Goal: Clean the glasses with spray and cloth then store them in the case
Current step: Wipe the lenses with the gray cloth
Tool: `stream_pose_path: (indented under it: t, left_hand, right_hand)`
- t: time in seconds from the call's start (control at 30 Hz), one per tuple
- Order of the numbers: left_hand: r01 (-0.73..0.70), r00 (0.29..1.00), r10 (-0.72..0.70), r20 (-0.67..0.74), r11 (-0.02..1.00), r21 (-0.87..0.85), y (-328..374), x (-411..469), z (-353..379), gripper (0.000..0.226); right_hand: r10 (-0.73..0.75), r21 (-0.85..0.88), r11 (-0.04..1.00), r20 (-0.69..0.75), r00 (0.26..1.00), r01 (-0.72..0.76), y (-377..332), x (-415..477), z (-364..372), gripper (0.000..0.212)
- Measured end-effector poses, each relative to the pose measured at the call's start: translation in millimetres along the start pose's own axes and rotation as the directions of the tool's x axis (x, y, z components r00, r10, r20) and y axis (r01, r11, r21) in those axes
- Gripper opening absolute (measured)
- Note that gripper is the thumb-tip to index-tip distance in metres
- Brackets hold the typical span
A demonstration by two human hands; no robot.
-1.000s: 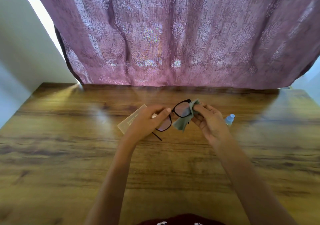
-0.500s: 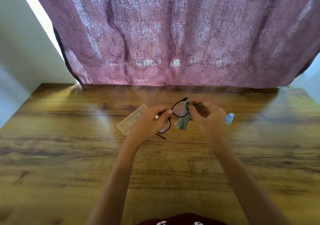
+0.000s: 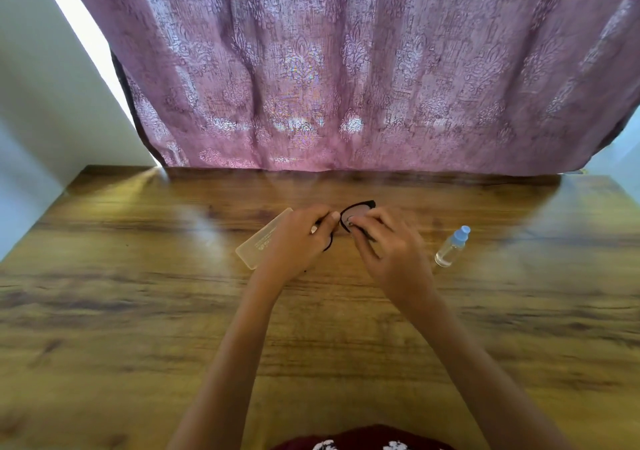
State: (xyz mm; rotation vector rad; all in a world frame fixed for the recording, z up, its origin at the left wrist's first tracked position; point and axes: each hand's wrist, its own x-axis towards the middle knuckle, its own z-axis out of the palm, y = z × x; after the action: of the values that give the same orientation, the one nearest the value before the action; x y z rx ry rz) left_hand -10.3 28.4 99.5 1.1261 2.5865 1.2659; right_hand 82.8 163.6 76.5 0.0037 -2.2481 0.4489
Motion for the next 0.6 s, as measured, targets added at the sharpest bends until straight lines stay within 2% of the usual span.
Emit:
stream_pose_path:
  t: [0.07, 0.23, 0.4, 0.6]
  left_hand:
    - [-0.013, 1.000, 0.013, 0.009, 1.000, 0.006, 0, -1, 1, 0.028]
    - [-0.093, 0.993, 0.097, -0.060, 0.994, 0.063, 0, -5, 0, 0.024]
    - [-0.057, 0.996, 0.061, -0.068, 0.997, 0.049, -4, -6, -3, 0.031]
    - [-0.070, 0.997, 0.073, -0.036, 0.994, 0.079, -4, -3, 2, 0.028]
  right_hand:
    - [-0.033, 0.009, 0.999, 0.042, 0.999, 0.033, -3, 1, 2, 0.014]
    - [0.036, 0.010, 0.999, 0.042, 0.998, -0.037, 2, 11, 1, 0.013]
    - [0.088, 0.030, 0.996, 0.028, 0.996, -0.088, 8, 5, 1, 0.012]
    - [0.041, 0.140, 0.989, 0.049, 0.998, -0.048, -4, -6, 0, 0.011]
